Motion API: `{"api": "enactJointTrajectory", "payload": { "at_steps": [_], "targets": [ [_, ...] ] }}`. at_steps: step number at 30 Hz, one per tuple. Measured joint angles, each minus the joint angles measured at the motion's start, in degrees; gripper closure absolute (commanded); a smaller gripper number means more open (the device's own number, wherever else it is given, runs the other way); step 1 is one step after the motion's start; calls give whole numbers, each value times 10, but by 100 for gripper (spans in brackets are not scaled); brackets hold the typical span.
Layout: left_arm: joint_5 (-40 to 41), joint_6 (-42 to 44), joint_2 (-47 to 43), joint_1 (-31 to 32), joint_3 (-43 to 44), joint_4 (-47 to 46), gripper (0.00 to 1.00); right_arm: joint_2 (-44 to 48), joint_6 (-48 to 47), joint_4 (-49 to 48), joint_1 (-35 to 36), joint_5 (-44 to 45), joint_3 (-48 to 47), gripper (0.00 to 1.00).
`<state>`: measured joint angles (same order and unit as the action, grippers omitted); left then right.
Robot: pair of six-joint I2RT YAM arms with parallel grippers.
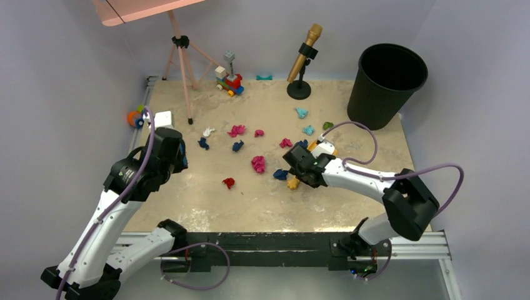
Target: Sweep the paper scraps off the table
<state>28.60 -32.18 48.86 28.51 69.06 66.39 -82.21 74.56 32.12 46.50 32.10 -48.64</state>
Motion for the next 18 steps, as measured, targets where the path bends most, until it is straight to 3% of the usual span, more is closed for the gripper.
{"api": "enactJointTrajectory", "payload": {
  "at_steps": [6,11,16,18],
  "targets": [
    [13,5,-3,0,-14,-9,100,-53,16,4,0,-1,-6,41],
    [15,5,-9,0,-23,-17,100,-98,31,2,0,-2,-26,49],
    [7,5,-14,0,-31,-26,100,-111,54,0,0,0,-27,68],
    [2,6,-16,0,-33,-26,100,-110,63,2,0,0,-26,80]
  ]
}}
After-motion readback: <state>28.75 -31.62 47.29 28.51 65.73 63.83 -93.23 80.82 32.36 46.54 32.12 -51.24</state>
